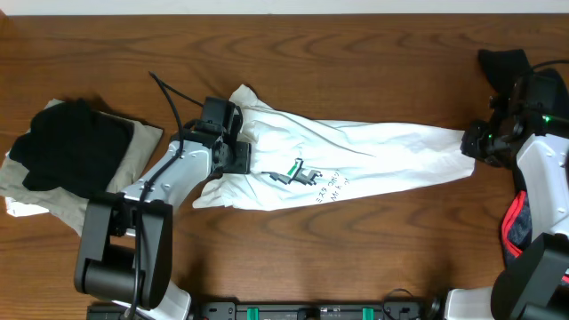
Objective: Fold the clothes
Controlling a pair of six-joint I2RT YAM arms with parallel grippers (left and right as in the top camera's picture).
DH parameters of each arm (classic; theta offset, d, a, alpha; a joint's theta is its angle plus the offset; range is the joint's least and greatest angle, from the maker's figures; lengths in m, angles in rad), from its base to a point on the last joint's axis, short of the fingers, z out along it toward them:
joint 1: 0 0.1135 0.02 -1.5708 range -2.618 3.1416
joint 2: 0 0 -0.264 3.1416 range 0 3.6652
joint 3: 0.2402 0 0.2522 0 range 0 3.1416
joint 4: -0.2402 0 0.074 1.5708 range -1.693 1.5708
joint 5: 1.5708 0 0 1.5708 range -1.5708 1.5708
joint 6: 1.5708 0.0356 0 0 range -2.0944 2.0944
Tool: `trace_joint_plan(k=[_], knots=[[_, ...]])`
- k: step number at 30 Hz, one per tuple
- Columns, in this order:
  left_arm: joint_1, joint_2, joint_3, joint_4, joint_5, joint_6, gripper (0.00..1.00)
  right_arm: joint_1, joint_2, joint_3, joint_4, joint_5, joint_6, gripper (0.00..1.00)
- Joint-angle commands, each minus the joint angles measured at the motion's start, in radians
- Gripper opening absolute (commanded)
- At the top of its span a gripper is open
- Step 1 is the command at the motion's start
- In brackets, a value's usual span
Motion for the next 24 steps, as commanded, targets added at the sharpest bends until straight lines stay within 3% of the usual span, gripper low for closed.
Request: trace_joint_plan(k=[1,3,7,24], knots=[[0.005,0.003,-0.008,0.001,0.011,-0.003,0.5,0.004,-0.006,0.0,-0.001,0.011,-0.015,0.3],[0.005,-0.002,-0.006,0.001,0.014,-0.003,0.39,0.004,-0.006,0.0,-0.001,0.011,-0.015,0.3],[0.005,-0.026,-0.006,0.001,0.014,-0.003,0.36,0.004,-0.006,0.0,0.003,0.011,-0.015,0.3],[0.005,-0.092,-0.006,0.016,0.014,-0.003,0.42,0.003,-0.006,0.0,0.006,0.011,-0.015,0.3]])
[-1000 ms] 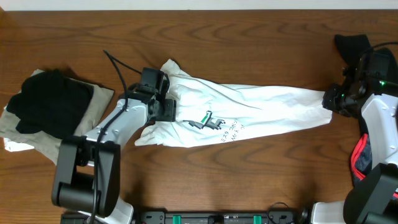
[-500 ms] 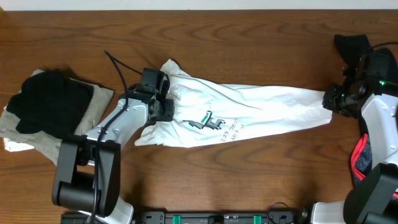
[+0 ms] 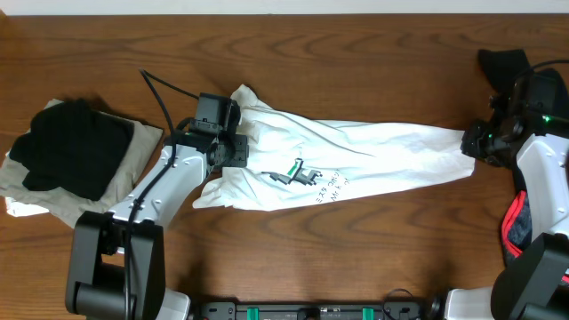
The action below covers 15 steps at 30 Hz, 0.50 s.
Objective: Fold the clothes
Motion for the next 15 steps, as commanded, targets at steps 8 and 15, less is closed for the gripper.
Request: trace_joint_plan(k=[8,15], knots=[[0.005,-0.002,-0.006,-0.045,-0.058,-0.003,0.42,0.003,-0.006,0.0,0.002,0.011,-0.015,0.3],[0.005,0.001,-0.007,-0.048,-0.093,-0.033,0.42,0.003,-0.006,0.0,0.002,0.011,-0.015,0.3]])
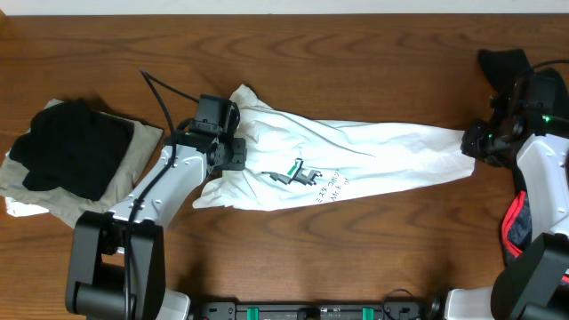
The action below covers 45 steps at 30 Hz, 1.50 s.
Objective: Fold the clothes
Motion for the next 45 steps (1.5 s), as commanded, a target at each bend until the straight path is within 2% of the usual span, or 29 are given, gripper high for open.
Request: trace_joint_plan(k=[1,10,20,24,28,38,45], knots=[[0.005,0.005,-0.008,-0.002,-0.063,-0.044,0.42,0.003,-0.006,0.0,0.002,0.011,-0.015,0.3],[0.005,0.084,-0.008,0.022,-0.039,-0.054,0.42,0.003,-0.006,0.0,0.002,0.011,-0.015,0.3],[0.005,0.084,-0.008,0.041,-0.031,-0.054,0.4,0.003,-0.006,0.0,0.002,0.011,-0.015,0.3],[0.005,0.084,-0.006,0.041,-0.024,-0.054,0.35,0.003,-0.006,0.0,0.003,0.011,-0.015,0.3],[0.005,0.082,-0.002,0.045,-0.005,-0.054,0.22,0.003,-0.006,0.0,0.003,0.011,-0.015,0.29],[0.005,0.08,0.024,0.044,-0.006,-0.053,0.22,0.003,-0.006,0.0,0.003,0.011,-0.015,0.3],[0.005,0.051,0.026,0.06,-0.01,-0.053,0.27,0.003,-0.006,0.0,0.006,0.011,-0.015,0.3]])
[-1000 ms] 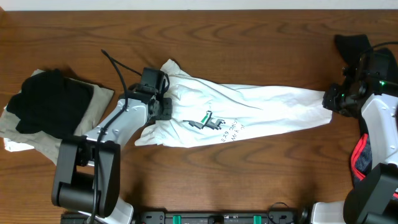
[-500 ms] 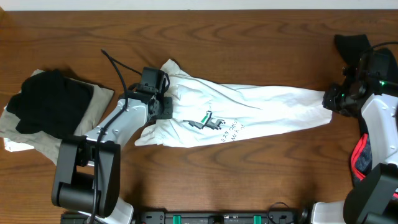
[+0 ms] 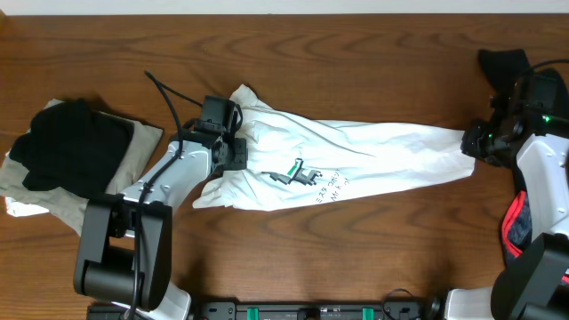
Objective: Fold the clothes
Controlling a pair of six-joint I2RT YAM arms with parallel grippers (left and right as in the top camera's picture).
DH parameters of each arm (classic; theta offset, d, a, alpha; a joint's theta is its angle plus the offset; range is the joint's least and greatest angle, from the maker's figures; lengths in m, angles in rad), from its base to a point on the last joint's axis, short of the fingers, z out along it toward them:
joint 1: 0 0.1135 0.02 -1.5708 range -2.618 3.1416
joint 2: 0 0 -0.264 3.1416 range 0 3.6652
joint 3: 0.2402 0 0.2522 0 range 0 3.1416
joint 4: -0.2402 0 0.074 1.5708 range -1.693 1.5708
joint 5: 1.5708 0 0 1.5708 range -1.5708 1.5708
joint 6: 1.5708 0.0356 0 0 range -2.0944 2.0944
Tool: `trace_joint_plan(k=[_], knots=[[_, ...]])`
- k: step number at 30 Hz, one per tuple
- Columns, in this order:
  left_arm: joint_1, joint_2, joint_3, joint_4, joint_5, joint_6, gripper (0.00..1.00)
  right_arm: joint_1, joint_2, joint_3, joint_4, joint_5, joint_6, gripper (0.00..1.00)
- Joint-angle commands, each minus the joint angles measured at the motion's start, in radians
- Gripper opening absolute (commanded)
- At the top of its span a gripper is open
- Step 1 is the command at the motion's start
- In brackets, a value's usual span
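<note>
A white T-shirt [image 3: 356,156] with a small green and grey print lies stretched in a long band across the middle of the table. My left gripper [image 3: 240,153] rests on the shirt's left end, beside the bunched cloth there. Its fingers are hidden under the wrist, so its state does not show. My right gripper [image 3: 469,142] is at the shirt's narrow right end, where the cloth gathers into it, and looks shut on it.
A black garment [image 3: 67,147] lies on a beige one [image 3: 138,142] in a pile at the left edge. Another black cloth [image 3: 502,64] sits at the far right back. A red and black item [image 3: 514,222] lies by the right arm's base.
My left gripper has shifted slightly right and toward the front on the shirt's left end. The shirt and the right gripper look unchanged.
My left gripper sat on the shirt's left end, and the right gripper held the right end. The left gripper then stood a little further left and back and stayed there. Now it is again where it began. The shirt has kept its shape throughout.
</note>
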Motion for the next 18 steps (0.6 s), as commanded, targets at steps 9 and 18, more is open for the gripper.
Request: trace_joint_plan(k=[9,18], knots=[[0.005,-0.028,0.026,0.035,-0.005,-0.006,0.28,0.003,-0.006,0.0,0.003,0.011,-0.015,0.3],[0.005,-0.028,0.026,0.048,-0.005,-0.006,0.09,0.003,-0.006,0.0,0.003,0.014,-0.015,0.3]])
